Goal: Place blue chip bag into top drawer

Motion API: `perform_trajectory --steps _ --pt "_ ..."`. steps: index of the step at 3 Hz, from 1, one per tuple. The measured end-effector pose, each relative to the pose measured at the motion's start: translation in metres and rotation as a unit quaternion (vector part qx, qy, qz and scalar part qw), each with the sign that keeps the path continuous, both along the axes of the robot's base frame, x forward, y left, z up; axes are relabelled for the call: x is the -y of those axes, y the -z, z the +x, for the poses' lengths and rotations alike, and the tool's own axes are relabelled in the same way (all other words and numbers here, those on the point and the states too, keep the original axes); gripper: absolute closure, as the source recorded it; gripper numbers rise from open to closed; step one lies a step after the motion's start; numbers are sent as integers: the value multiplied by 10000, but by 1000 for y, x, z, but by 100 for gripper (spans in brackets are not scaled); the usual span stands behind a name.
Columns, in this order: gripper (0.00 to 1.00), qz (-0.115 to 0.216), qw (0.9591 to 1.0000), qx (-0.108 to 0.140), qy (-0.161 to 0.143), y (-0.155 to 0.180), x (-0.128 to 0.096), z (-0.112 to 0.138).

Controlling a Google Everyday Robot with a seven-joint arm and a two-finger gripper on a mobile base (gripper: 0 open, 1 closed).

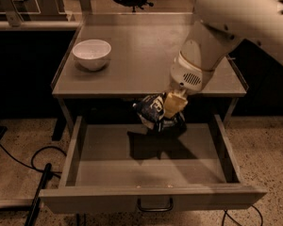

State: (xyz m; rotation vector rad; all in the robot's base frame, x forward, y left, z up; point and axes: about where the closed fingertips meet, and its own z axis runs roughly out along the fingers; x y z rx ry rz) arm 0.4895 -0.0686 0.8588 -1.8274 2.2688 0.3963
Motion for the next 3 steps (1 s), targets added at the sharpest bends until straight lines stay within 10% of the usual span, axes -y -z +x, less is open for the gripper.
perform_trajectory --steps 2,3 --pt "100 191 9948 -998 11 71 -15 -43" --pt "100 191 9946 -1024 9 73 -15 -44"
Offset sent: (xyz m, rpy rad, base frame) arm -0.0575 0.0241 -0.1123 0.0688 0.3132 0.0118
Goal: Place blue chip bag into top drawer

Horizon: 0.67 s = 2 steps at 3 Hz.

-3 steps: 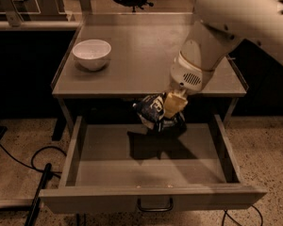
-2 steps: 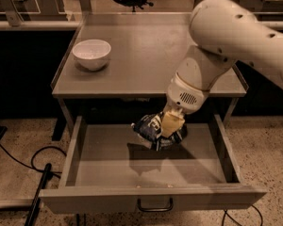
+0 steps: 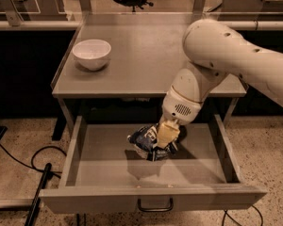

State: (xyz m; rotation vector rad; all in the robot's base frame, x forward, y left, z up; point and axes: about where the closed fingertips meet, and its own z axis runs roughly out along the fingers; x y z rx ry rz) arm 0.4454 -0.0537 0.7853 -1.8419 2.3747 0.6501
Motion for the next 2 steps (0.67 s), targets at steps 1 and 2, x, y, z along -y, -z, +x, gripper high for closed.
perform_trajectory --steps 1,2 --pt "100 -47 9994 -73 337 21 0 -4" --pt "100 -135 9977 -58 667 47 1 -3"
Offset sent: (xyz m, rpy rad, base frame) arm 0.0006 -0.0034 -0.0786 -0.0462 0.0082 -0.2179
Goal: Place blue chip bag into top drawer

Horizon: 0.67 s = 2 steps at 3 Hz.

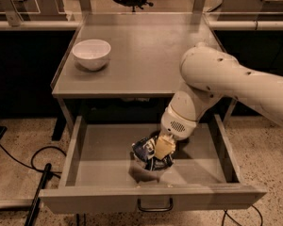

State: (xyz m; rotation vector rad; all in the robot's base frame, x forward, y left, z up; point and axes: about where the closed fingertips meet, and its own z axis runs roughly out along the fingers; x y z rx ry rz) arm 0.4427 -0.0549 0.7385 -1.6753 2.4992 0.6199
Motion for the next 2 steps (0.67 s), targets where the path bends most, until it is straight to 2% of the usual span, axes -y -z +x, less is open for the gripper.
perform_trajectory --steps 1,2 --pt "100 -34 9999 26 135 20 -1 4" --pt "100 -98 9999 17 142 37 -4 7"
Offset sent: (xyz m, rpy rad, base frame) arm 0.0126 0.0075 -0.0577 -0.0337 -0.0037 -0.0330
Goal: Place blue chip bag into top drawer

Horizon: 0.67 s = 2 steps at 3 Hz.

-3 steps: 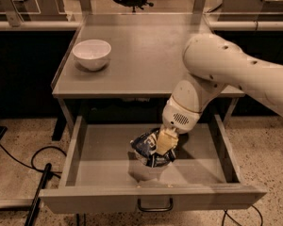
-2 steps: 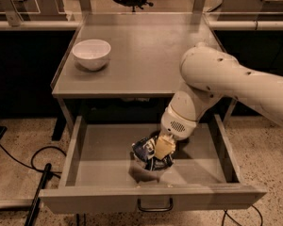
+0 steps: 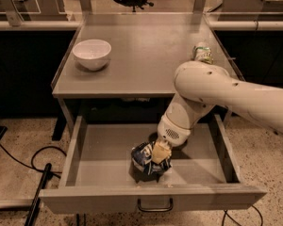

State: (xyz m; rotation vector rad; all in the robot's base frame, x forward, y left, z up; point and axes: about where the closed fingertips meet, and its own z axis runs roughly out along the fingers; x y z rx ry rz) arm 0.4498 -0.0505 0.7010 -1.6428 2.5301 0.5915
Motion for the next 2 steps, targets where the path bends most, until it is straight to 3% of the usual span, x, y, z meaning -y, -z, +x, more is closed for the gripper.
perform_trajectory --steps 2 --pt "100 -344 9993 80 -135 24 -9 0"
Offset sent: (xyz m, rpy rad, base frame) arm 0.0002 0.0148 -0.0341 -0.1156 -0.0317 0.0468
